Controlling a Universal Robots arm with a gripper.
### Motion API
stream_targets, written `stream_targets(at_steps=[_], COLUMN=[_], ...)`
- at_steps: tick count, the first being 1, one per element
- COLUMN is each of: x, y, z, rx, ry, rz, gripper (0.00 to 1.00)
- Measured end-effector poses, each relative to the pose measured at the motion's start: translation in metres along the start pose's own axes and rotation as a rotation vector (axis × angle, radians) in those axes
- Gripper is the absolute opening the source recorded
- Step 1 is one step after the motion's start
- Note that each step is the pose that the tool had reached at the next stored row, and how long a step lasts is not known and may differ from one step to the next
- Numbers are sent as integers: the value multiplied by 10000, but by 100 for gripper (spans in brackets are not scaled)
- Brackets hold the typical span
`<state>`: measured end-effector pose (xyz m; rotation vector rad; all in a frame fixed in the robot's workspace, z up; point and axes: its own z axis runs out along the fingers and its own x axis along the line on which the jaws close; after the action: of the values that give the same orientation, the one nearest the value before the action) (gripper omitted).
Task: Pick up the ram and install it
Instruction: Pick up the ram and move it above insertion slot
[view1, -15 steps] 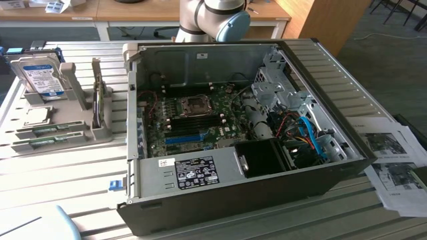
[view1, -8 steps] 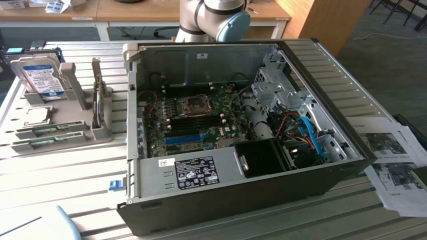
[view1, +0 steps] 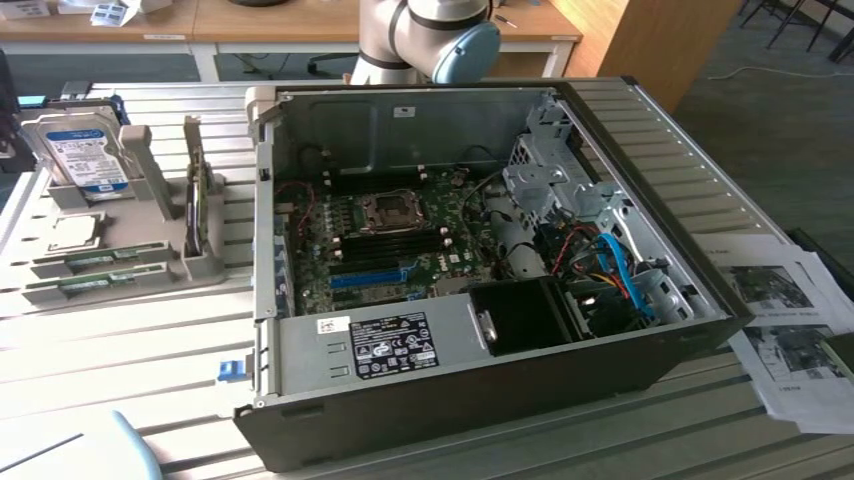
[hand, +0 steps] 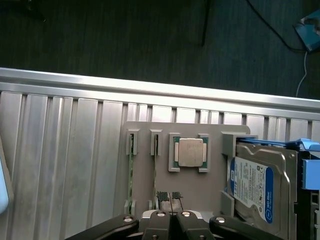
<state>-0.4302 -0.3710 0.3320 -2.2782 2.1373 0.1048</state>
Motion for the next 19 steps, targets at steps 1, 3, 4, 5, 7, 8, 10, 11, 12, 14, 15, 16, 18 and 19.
stream_targets(at_steps=[1, 3, 4, 5, 7, 8, 10, 11, 12, 14, 15, 16, 18, 19], x=[1, 3, 4, 6, 8, 9, 11, 12, 13, 15, 16, 17, 20, 21], y=[0, -2, -3, -3, -4, -5, -6, -7, -7, -9, -9, -10, -11, -12], z=[18, 54, 72, 90, 127, 145, 180, 199, 217, 252, 271, 290, 326, 344], rx=[-1, -1, -1, -1, -1, -2, -2, -1, -1, -1, 0, -2, -1, -2], ry=[0, 0, 0, 1, 1, 0, 1, 0, 0, 0, 0, 1, 1, 1], rz=[0, 0, -1, -1, -1, -1, -1, -2, -2, -3, -4, -3, -4, -5], gripper=[9, 9, 9, 9, 9, 9, 9, 9, 9, 9, 9, 9, 9, 9])
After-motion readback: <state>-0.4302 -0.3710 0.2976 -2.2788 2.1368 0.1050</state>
